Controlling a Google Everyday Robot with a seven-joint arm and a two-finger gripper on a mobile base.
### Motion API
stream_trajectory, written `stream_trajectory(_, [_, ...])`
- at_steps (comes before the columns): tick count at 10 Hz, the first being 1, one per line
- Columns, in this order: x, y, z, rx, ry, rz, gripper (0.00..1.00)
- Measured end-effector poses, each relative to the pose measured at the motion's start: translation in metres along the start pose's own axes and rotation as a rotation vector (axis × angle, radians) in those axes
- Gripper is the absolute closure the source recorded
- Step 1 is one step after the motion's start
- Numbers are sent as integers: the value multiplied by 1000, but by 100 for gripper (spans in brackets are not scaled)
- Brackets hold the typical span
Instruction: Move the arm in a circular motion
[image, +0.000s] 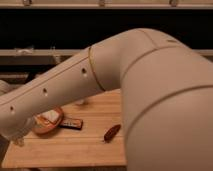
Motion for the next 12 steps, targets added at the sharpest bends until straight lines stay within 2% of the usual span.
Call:
stream_trajectory(2, [43,-24,5,8,36,68,35])
stream_trajectory(4, [79,-67,16,15,77,187,35])
stream_trajectory(8, [103,-177,36,25,111,443,35])
stream_trajectory(10, [106,-236,43,13,112,567,35])
stream_trajectory(12, [105,-276,49,-3,108,647,35])
